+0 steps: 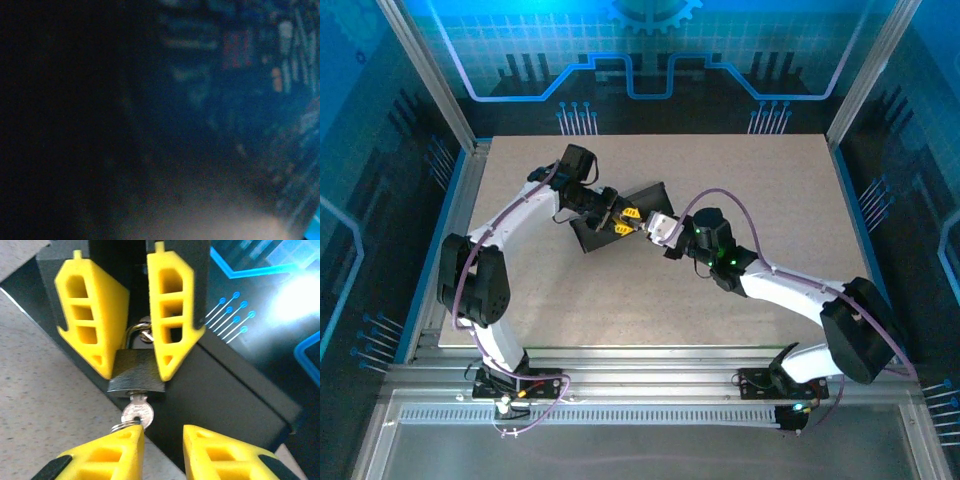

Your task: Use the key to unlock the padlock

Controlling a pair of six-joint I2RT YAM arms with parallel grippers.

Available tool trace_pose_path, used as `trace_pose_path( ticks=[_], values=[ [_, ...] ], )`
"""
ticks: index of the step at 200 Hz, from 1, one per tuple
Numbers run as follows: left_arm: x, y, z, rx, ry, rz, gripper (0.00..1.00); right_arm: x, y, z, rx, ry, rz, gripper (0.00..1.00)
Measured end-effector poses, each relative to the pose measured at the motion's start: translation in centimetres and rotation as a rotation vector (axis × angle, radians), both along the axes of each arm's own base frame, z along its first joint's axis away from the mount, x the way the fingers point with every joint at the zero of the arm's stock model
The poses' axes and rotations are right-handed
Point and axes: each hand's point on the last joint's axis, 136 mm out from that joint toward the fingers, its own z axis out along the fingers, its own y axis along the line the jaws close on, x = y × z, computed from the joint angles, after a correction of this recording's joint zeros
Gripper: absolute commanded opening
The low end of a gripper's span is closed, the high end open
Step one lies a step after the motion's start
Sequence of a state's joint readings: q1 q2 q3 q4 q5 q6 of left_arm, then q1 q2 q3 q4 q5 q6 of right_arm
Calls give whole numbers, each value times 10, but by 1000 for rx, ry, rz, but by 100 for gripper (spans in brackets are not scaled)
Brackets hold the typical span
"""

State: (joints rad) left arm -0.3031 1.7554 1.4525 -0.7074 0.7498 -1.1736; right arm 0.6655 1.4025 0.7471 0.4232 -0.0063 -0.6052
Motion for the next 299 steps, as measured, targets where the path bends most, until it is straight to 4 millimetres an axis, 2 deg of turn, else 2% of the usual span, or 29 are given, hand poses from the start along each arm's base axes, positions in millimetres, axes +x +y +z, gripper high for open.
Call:
trace_pose_path(
  ticks=[48,76,103,135,149,167,190,204,226,270,299],
  values=[
    [1,3,-1,3,1,4,0,3,8,-12,-112,-91,27,28],
    [1,3,-1,2,2,5,0,2,10,-12,-100,-46,40,28],
    [2,5,1,3,2,8,0,7,5,-4,26,145,20,28],
    [1,5,0,7,-7,-4,0,28,-16,28,302,471,-67,26],
    [1,5,0,7,-10,-6,0,35,-18,36,440,639,-93,27],
    [1,5,0,7,-11,-5,0,33,-15,25,591,886,-125,29],
    [2,5,1,5,-15,-3,0,14,-6,-7,697,1180,-184,31],
    [3,5,1,4,-17,-3,0,3,-1,-17,727,1288,-216,31],
    [4,5,1,2,-23,-1,0,-2,5,-15,777,1366,-225,31],
    [5,5,2,0,-25,1,0,1,12,-6,843,1398,-217,31],
    [5,5,2,0,-25,2,0,4,18,-12,858,1422,-219,30]
  ],
)
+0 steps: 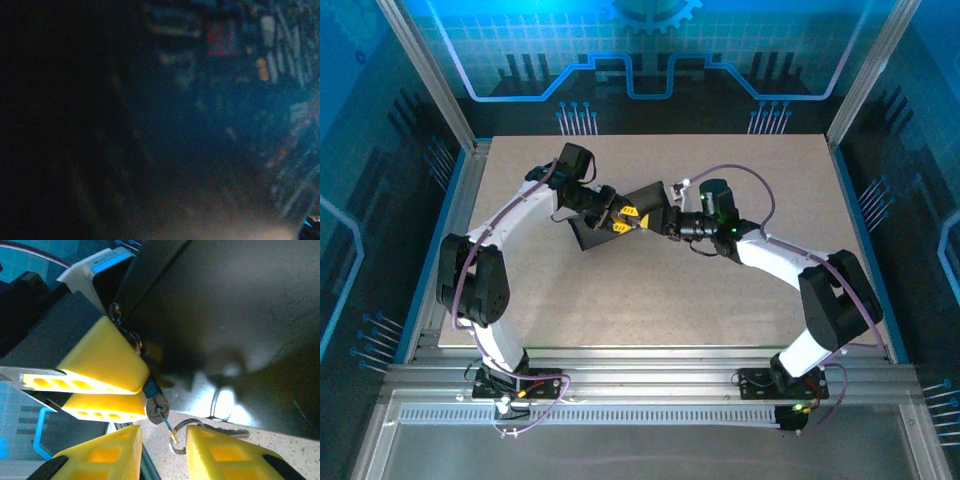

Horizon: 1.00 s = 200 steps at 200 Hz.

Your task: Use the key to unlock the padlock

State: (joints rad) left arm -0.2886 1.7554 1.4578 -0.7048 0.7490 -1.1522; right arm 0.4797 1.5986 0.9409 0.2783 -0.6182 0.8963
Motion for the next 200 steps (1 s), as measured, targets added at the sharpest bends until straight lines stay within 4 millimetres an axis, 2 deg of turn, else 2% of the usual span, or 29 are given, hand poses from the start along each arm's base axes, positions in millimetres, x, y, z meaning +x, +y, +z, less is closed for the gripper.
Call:
trace_pose_path(
  ticks=[37,97,133,169,200],
  values=[
    [1,0,0,-1,-3,0,0,-3,4,-5,15,18,-1,23],
    [2,1,0,3,-62,-36,0,-1,7,-7,177,117,-56,0],
    [7,-2,-4,-38,-159,-88,0,2,5,-7,303,236,-144,0],
    [13,-2,-1,-54,-257,-129,0,3,7,2,428,323,-216,0],
    [15,1,-1,-49,-285,-141,0,3,9,2,457,359,-242,0]
  ],
)
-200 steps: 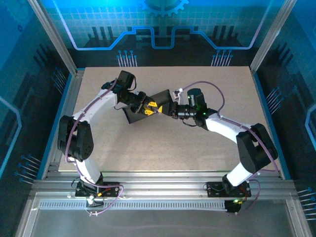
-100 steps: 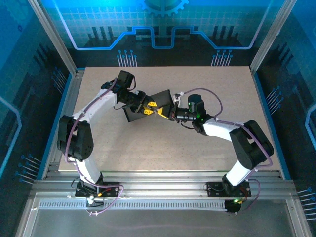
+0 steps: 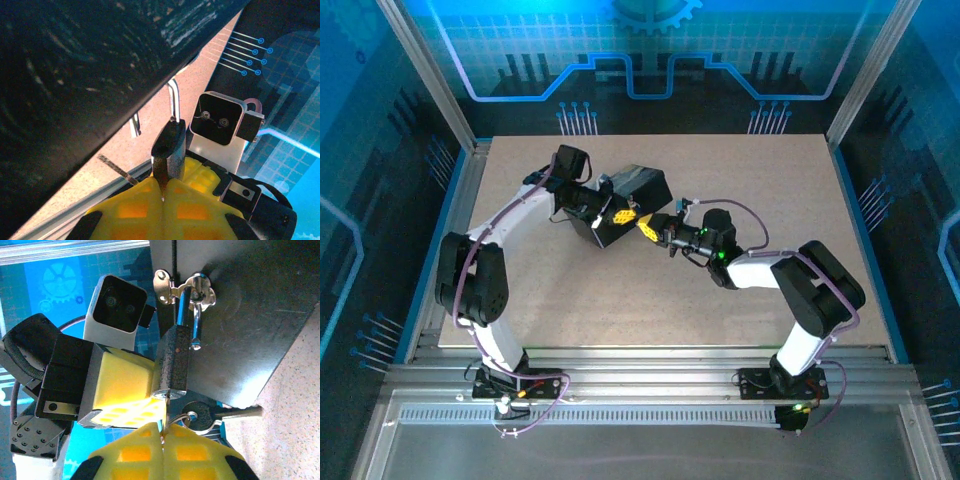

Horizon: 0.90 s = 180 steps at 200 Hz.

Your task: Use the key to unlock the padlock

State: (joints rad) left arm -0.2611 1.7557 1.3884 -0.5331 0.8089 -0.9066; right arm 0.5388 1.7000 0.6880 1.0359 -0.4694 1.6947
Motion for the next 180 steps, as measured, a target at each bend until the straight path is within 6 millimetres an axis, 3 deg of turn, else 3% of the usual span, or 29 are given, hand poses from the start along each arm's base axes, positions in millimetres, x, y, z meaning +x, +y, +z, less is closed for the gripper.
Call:
trace_pose_path(
  ticks=[19,41,53,75,127,155,180],
  values=[
    [1,1,0,1,-7,-1,0,1,-3,-2,-13,6,-8,0],
    [2,4,2,-9,-16,-6,14,7,-14,-10,-37,23,-28,1],
    [3,7,2,-9,-18,-1,15,11,-22,-17,-54,35,-46,1],
    [5,13,3,-10,-21,10,20,17,-34,-40,-97,77,-72,1],
    [6,27,2,65,-43,26,23,13,-38,-94,-157,134,-37,3],
    [7,37,-3,148,-54,36,25,7,-62,-136,-215,198,-56,15],
    [11,47,-7,234,-71,44,26,7,-76,-152,-245,200,-49,29]
  ],
)
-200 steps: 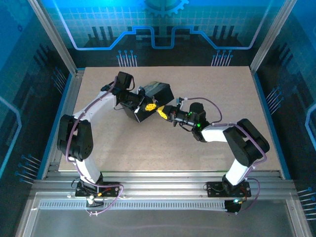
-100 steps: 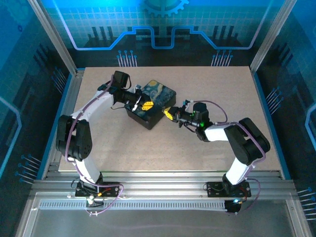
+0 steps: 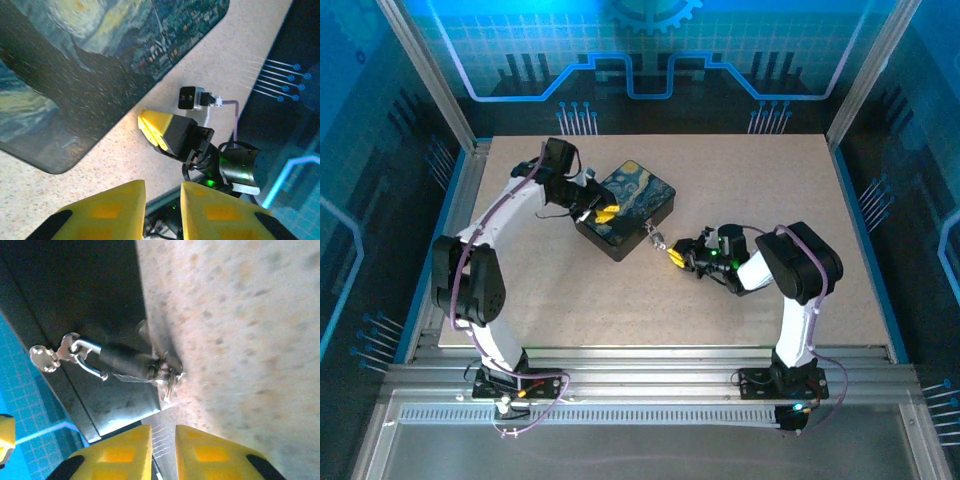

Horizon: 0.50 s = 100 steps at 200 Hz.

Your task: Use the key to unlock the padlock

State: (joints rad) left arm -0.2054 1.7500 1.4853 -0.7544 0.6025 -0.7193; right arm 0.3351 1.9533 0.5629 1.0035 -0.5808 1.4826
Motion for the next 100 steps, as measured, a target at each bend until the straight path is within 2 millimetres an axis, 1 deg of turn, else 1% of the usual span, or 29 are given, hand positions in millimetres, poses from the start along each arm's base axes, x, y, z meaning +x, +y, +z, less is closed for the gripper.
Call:
trace_pose_path(
  ticks=[36,40,41,59,73,89,100],
  values=[
    [9,13,-10,109,-20,12,27,1,-7,4,-35,-74,68,36],
    [10,14,-11,119,-20,13,27,1,-9,5,-44,-81,73,38],
    [11,15,-12,123,-20,14,28,1,-9,5,-47,-84,74,40],
    [16,21,-18,173,-26,15,30,5,-18,14,-146,-157,117,47],
    [20,24,-22,205,-32,12,31,13,-16,33,-254,-270,181,49],
    [23,29,-27,241,-36,13,33,27,-4,66,-384,-464,269,50],
    [25,32,-28,260,-39,12,33,32,5,84,-454,-582,326,50]
  ],
)
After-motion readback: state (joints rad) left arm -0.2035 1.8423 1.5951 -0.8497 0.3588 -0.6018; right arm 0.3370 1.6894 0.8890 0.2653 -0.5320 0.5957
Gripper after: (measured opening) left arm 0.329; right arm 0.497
